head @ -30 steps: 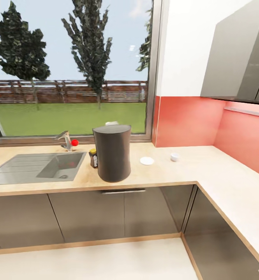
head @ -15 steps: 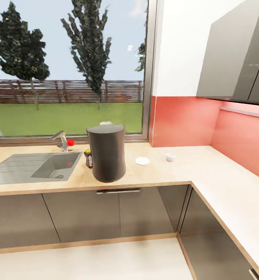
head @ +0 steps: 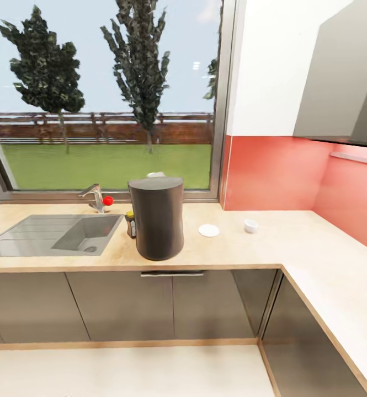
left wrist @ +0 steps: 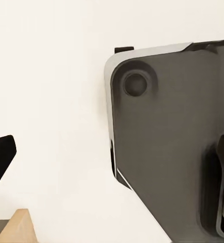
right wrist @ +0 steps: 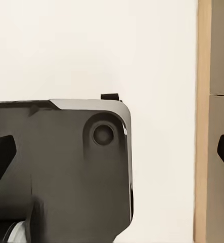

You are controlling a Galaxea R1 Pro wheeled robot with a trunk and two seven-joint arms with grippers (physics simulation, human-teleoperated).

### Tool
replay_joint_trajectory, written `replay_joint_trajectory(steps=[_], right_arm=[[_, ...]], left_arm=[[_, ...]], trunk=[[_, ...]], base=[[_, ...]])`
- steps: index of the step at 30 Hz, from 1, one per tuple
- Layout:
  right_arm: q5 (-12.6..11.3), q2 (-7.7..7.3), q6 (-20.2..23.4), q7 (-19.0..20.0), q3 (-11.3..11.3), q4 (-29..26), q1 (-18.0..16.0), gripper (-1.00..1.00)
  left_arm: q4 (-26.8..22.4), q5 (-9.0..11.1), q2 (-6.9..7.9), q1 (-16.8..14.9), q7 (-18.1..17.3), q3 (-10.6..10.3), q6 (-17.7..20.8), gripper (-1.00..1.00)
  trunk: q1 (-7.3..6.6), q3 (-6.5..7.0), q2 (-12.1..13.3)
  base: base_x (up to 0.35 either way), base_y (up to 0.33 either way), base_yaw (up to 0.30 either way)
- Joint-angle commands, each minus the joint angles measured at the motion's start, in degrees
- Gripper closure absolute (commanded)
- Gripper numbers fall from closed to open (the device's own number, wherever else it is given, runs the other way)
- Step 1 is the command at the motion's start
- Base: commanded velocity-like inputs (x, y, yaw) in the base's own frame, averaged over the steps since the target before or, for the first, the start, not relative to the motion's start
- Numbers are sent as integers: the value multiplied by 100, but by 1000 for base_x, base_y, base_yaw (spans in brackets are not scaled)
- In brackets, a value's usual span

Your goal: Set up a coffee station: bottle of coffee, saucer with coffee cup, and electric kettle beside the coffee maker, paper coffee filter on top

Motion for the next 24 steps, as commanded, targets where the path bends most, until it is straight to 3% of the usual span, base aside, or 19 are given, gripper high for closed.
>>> replay_joint_trajectory(steps=[1,8,13,15,17,18,19,21,23,24], right_arm=[[-4,2,-13,16,-21,-7,1,-100],[10,6,-27,11,-4,-251,1,-100],[6,16,-132,8,-1,-1130,-3,-100],[3,53,-215,7,-1,-1636,-13,-100],[2,187,-355,7,-1,-2295,-23,-100],[-1,237,-437,4,-1,-2560,-32,-100],[-6,326,-597,0,-1,-3235,-99,-100],[-12,365,-646,-15,-2,-3728,-205,-100],[-19,384,-666,-85,-2,-4089,-400,-100],[-26,403,-675,-231,-2,-4335,-710,-100]], left_arm=[[8,48,5,-8,2,-50,-21,-100],[12,41,67,-15,-1,-53,-21,-100],[36,34,191,-7,6,-49,-12,-100],[55,39,296,-3,39,-47,-2,-100],[76,51,400,5,101,-46,11,-100],[91,60,421,14,126,-45,15,-100],[115,70,452,79,164,-44,20,-100],[124,73,461,129,175,-43,21,-100],[128,77,469,193,180,-39,22,-100],[129,124,474,244,180,-42,18,-100]], trunk=[[4,-12,-10],[4,-18,-10],[4,-19,-10],[4,-19,-10],[4,-19,-10],[4,-19,-10],[4,-19,-10],[4,-19,-10],[4,-19,-10],[4,-19,-10]], base=[[97,-33,126],[31,-10,38],[3,-1,4],[0,0,1],[0,0,0],[0,0,0],[0,0,0],[0,0,0],[0,0,0],[0,0,0]])
